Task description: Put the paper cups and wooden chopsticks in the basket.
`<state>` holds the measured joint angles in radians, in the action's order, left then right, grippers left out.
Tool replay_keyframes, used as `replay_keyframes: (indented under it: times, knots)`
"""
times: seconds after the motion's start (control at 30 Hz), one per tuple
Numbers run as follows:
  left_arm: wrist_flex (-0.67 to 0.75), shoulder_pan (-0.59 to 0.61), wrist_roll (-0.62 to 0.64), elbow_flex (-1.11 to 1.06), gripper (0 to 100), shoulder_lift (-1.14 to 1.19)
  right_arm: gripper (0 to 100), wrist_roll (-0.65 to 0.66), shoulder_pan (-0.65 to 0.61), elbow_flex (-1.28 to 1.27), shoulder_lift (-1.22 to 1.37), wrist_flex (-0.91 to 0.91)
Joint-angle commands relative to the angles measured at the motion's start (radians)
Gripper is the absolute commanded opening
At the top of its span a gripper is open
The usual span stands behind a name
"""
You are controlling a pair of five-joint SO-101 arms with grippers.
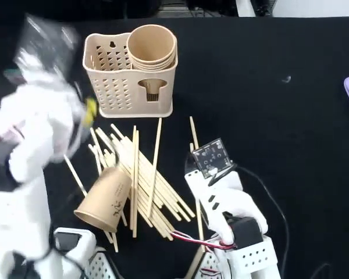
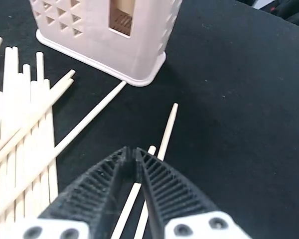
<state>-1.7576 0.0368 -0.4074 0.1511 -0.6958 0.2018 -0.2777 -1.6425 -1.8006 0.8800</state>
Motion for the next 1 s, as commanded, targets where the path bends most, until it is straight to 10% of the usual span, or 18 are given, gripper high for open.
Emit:
replay_keyframes:
  times: [0.0,0.27,0.97]
  knots:
    - [0.031,0.022,-0.270,-0.406,18,-0.229,2.1,-0.009,0.078,0.039,0.010,-0.014]
    - [0.169,0.013,-0.371,-0.851,18,-0.531,2.4,-0.218,0.373,0.104,0.010,-0.021]
    - [0.163,0.090,-0.575,-1.135,18,-0.720,2.5,-0.218,0.354,0.061,0.010,-0.080]
